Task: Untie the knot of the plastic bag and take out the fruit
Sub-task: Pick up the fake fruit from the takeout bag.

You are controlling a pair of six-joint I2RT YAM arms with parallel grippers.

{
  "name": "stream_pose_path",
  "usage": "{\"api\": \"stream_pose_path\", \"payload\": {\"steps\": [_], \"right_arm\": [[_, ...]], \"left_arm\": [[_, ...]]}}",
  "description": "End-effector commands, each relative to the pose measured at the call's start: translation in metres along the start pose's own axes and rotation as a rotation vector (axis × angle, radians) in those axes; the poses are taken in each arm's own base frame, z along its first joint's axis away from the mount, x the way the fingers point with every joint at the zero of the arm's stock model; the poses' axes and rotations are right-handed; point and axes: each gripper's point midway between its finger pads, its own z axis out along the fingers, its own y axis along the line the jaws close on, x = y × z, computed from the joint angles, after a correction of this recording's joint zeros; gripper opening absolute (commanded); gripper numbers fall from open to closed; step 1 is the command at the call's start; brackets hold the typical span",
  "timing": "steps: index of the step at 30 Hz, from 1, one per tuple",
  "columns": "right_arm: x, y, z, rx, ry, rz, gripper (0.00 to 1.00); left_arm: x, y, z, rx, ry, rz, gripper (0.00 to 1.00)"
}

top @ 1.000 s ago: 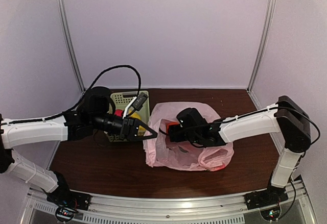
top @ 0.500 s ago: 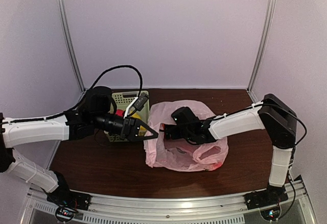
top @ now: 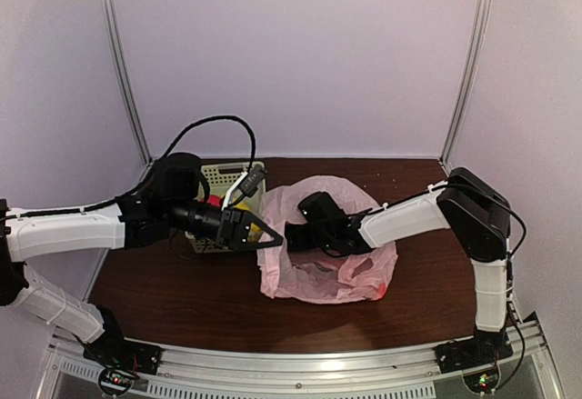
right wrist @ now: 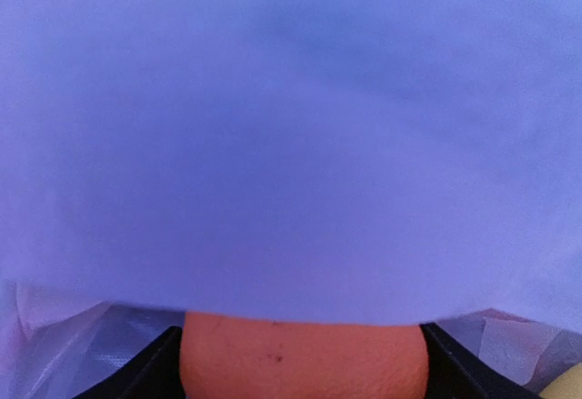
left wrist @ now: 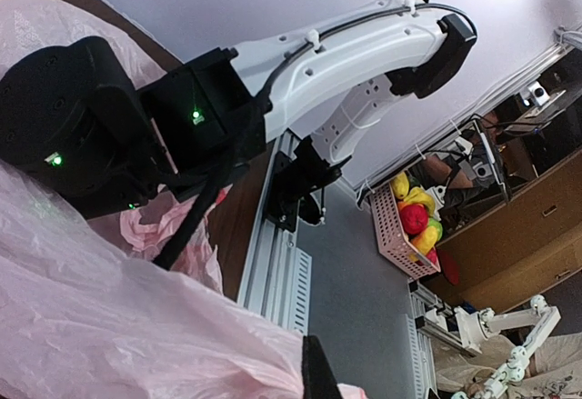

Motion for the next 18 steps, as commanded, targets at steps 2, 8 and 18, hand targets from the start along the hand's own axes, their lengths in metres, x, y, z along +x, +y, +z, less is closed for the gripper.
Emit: {"api": "stream_pose_path", "payload": {"steps": [2, 8, 18], "right_arm": [[-0.007, 0.000, 0.005, -0.017, -0.015, -0.003, 0.77], [-0.010, 0.002, -0.001, -0.030, -0.026, -0.017, 0.68], [-0.017, 0.001, -0.030, -0.059, -0.048, -0.054, 0.65]], "left_arm": [[-0.013, -0.012, 0.001, 0.032, -0.020, 0.046, 0.00], [-0.017, -0.007, 0.001, 0.001, -0.039, 0.046, 0.00], [-0.021, 0.022, 0.000, -0.150, -0.079, -0.003, 0.00]]}}
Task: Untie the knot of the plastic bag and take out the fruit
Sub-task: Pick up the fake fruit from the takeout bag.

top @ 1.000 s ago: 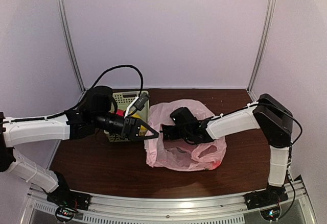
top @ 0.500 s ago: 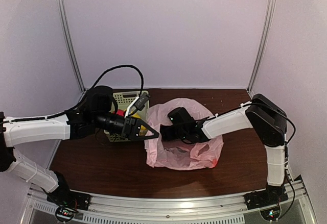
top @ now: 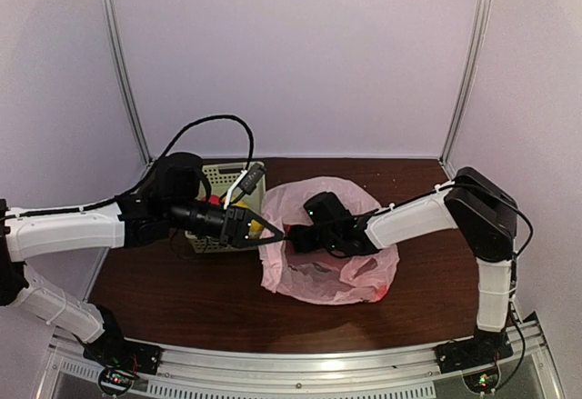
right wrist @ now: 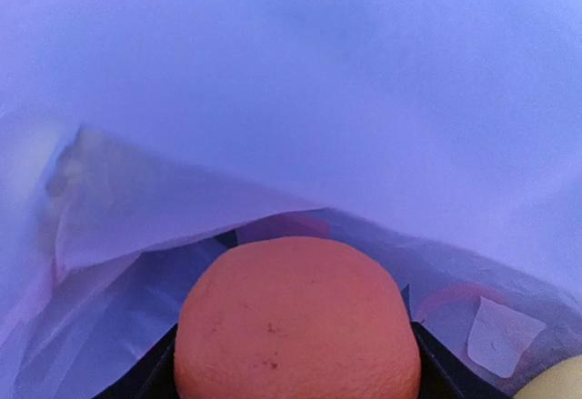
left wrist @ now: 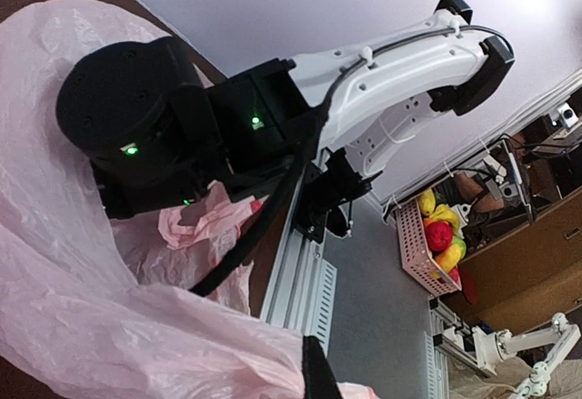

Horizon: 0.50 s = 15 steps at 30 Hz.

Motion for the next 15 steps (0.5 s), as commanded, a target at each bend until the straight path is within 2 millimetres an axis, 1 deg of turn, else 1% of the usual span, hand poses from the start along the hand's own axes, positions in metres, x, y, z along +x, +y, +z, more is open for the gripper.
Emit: {"api": "stream_pose_path", "payload": {"steps": [1, 9, 12, 15], "right_arm": [[-0.015, 0.003, -0.028, -0.041, -0.043, -0.022, 0.65], [0.004, 0.012, -0.080, -0.081, -0.044, -0.059, 0.65], [0.012, 0.023, -0.099, -0.113, -0.044, -0.073, 0.65], [0.024, 0.035, -0.113, -0.131, -0.025, -0.096, 0.65]], "left_arm": [[-0.017, 0.009, 0.002, -0.074, -0.054, 0.009, 0.00], [-0.025, 0.031, -0.001, -0.198, -0.094, -0.027, 0.00], [-0.028, 0.029, 0.000, -0.185, -0.114, -0.031, 0.00], [-0.035, 0.024, 0.001, -0.160, -0.136, -0.024, 0.00]]}}
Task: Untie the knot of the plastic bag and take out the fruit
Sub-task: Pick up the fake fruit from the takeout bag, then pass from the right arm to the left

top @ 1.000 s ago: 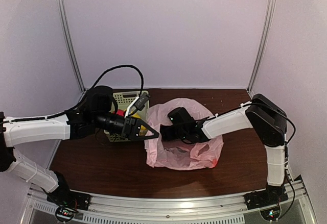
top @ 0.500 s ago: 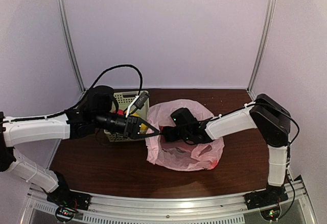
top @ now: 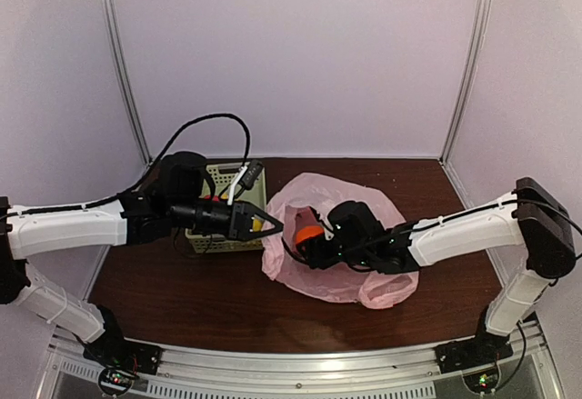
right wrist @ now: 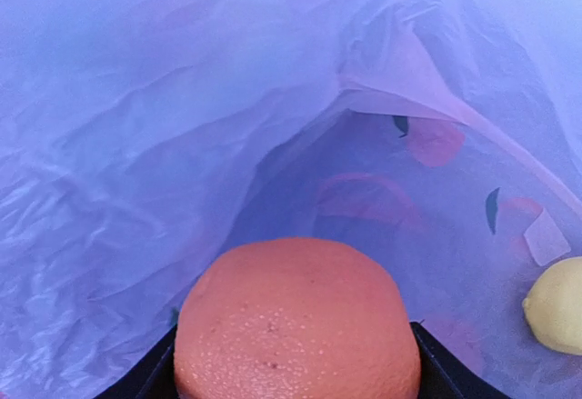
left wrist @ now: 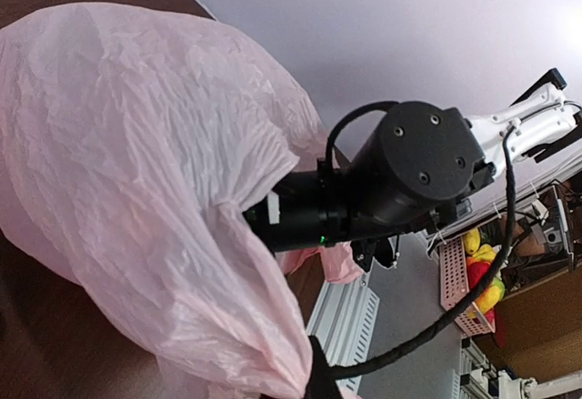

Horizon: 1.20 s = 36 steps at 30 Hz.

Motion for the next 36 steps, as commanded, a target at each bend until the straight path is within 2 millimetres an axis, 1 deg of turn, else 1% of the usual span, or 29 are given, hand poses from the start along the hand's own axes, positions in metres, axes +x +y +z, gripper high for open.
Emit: {"api": "stream_pose_path", "payload": {"steps": [1, 4, 7, 11, 14, 17, 19, 23, 26, 27, 28, 30, 32, 36], "right_arm": [[0.014, 0.016, -0.017, -0.012, 0.022, -0.029, 0.65], [0.024, 0.034, -0.027, -0.039, 0.035, -0.055, 0.65], [0.029, 0.051, -0.038, -0.077, 0.034, -0.059, 0.65], [0.023, 0.069, -0.056, -0.120, 0.004, -0.054, 0.65], [0.018, 0.079, -0.071, -0.139, -0.018, -0.054, 0.65], [0.014, 0.083, -0.086, -0.149, -0.037, -0.046, 0.65], [0.010, 0.081, -0.094, -0.146, -0.051, -0.037, 0.65], [0.003, 0.069, -0.111, -0.130, -0.093, 0.002, 0.65], [-0.007, 0.064, -0.126, -0.144, -0.135, 0.036, 0.65], [-0.011, 0.063, -0.131, -0.154, -0.150, 0.045, 0.65], [-0.016, 0.063, -0.137, -0.165, -0.164, 0.056, 0.65], [-0.024, 0.064, -0.148, -0.194, -0.193, 0.075, 0.65], [-0.033, 0.066, -0.159, -0.227, -0.220, 0.092, 0.65], [-0.046, 0.067, -0.178, -0.280, -0.264, 0.115, 0.66]], "left_arm": [[-0.023, -0.012, 0.001, 0.027, -0.076, 0.019, 0.00], [-0.030, -0.014, 0.001, 0.028, -0.094, 0.030, 0.00], [-0.031, -0.010, 0.001, 0.007, -0.100, 0.024, 0.00], [-0.023, 0.004, 0.003, -0.045, -0.087, -0.005, 0.00], [-0.016, 0.012, 0.003, -0.071, -0.082, -0.023, 0.00], [-0.012, 0.017, 0.002, -0.088, -0.082, -0.035, 0.00], [-0.010, 0.021, 0.001, -0.104, -0.082, -0.041, 0.00], [-0.007, 0.024, 0.000, -0.118, -0.081, -0.045, 0.00], [-0.002, 0.024, -0.001, -0.111, -0.072, -0.044, 0.00], [-0.002, 0.023, -0.001, -0.104, -0.071, -0.039, 0.02], [-0.001, 0.021, -0.002, -0.097, -0.070, -0.031, 0.09], [-0.003, 0.018, -0.006, -0.092, -0.084, -0.011, 0.27], [-0.008, 0.010, -0.015, -0.085, -0.114, 0.025, 0.44], [-0.020, -0.004, -0.037, -0.110, -0.167, 0.100, 0.64]]}}
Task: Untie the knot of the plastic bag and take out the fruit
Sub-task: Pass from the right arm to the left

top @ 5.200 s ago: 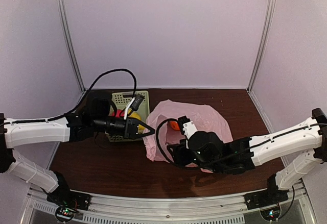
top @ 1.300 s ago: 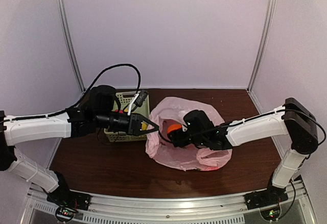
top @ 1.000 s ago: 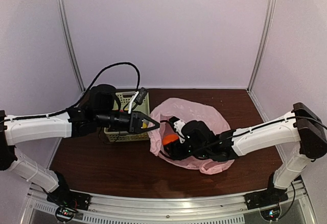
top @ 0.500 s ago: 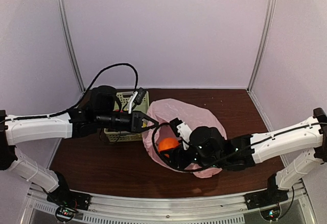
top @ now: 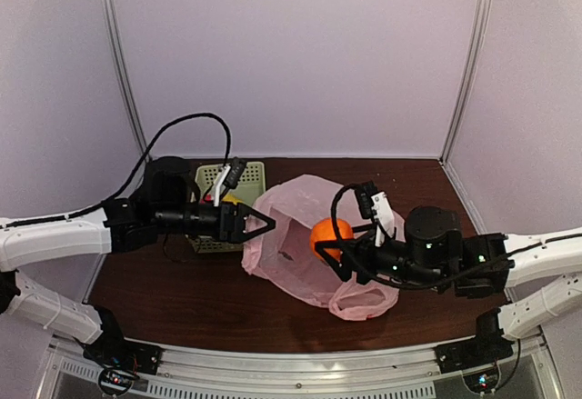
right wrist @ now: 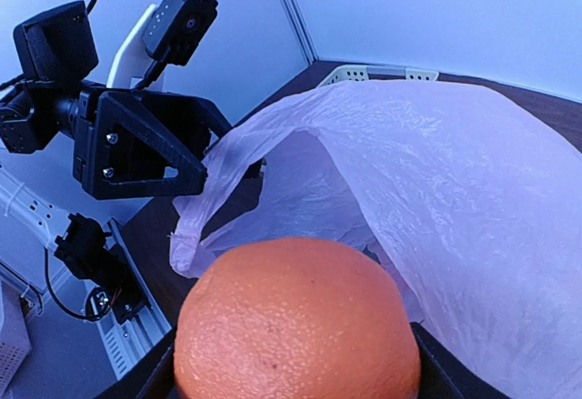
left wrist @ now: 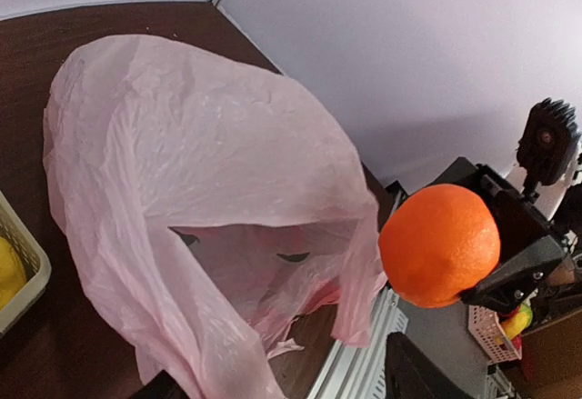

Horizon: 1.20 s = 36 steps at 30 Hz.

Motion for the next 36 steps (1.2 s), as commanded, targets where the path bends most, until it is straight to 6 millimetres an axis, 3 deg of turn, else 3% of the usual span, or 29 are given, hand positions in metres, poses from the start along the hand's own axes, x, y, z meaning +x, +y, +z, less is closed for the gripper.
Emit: {"api": "stream_pose_path", "payload": {"steps": [1, 4, 12, 16, 20, 25, 36], "right_arm": [[-0.016, 0.004, -0.015, -0.040, -0.052, 0.036, 0.66], [-0.030, 0.011, -0.021, -0.066, -0.078, 0.032, 0.66], [-0.053, 0.040, -0.023, -0.170, -0.105, -0.010, 0.66], [-0.062, 0.061, -0.019, -0.243, -0.113, -0.033, 0.67], [-0.065, 0.076, -0.015, -0.285, -0.109, -0.066, 0.67], [-0.063, 0.086, -0.006, -0.299, -0.087, -0.101, 0.66], [-0.064, 0.100, -0.002, -0.322, -0.081, -0.145, 0.67]], "left_arm": [[-0.025, -0.023, -0.028, 0.010, -0.106, 0.118, 0.70], [-0.030, -0.033, -0.039, 0.027, -0.129, 0.151, 0.82], [-0.044, -0.087, -0.067, 0.217, -0.175, 0.226, 0.91], [-0.038, -0.119, -0.066, 0.356, -0.137, 0.268, 0.93], [-0.031, -0.140, -0.052, 0.433, -0.084, 0.284, 0.95], [-0.025, -0.150, -0.038, 0.488, -0.055, 0.272, 0.97], [-0.022, -0.144, -0.019, 0.520, -0.041, 0.202, 0.98]]}}
